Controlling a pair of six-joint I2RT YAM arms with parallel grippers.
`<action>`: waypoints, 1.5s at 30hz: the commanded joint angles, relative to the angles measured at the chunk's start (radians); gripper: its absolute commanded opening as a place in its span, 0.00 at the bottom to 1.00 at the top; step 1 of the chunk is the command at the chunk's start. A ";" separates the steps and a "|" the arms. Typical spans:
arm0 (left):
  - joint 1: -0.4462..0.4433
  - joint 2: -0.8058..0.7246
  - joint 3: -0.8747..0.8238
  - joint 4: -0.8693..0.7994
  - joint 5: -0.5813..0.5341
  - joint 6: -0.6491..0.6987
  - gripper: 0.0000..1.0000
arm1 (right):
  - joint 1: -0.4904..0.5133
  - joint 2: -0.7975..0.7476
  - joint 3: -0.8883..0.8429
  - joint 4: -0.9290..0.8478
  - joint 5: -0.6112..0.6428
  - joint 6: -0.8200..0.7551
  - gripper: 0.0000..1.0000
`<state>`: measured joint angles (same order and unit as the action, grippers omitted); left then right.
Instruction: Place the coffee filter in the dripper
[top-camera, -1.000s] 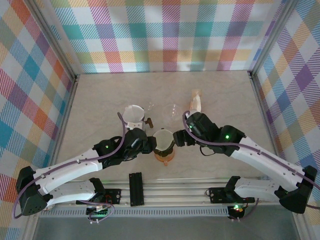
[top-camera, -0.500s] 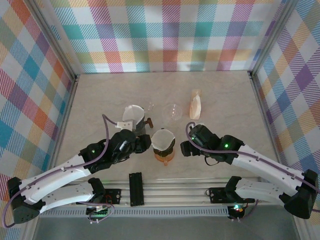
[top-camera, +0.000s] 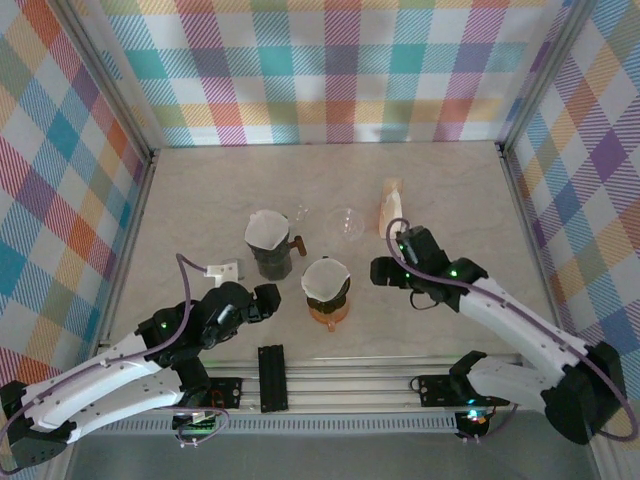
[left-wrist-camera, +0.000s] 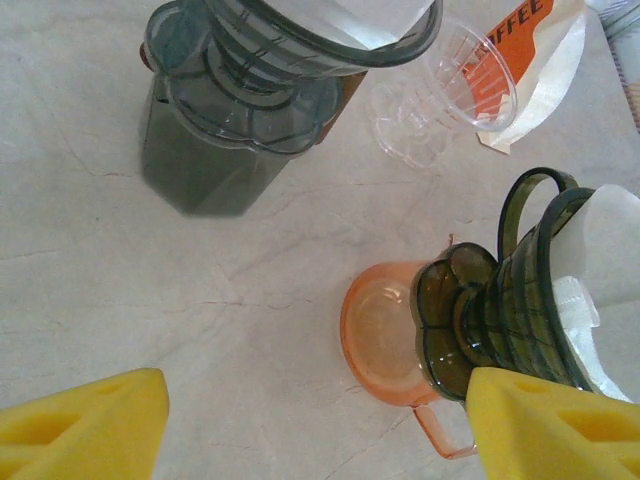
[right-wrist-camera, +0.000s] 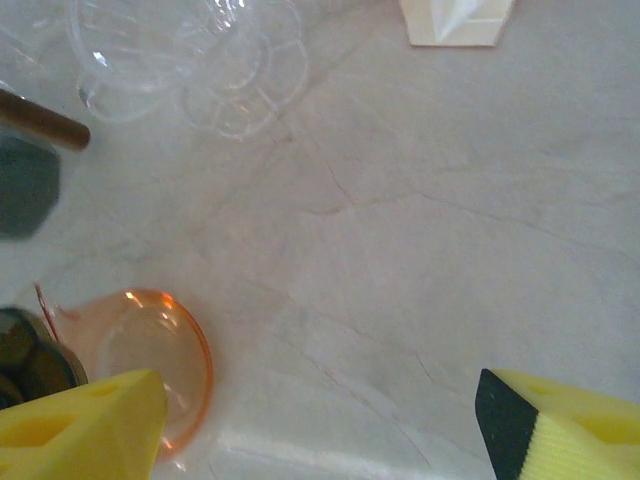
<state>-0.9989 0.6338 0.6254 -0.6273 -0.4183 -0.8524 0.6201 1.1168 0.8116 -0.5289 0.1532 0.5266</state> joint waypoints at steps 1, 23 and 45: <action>0.003 -0.024 -0.024 -0.009 -0.029 -0.020 0.81 | -0.028 0.121 0.107 0.153 -0.110 -0.063 0.82; 0.003 -0.094 -0.030 -0.082 -0.050 0.002 0.89 | -0.064 1.042 1.123 -0.091 -0.498 -0.524 0.77; 0.004 -0.091 -0.056 -0.068 -0.079 0.003 0.92 | -0.023 1.269 1.400 -0.240 -0.473 -0.581 0.48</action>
<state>-0.9989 0.5476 0.5804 -0.6823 -0.4736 -0.8631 0.5892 2.3676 2.1696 -0.7395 -0.3141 -0.0433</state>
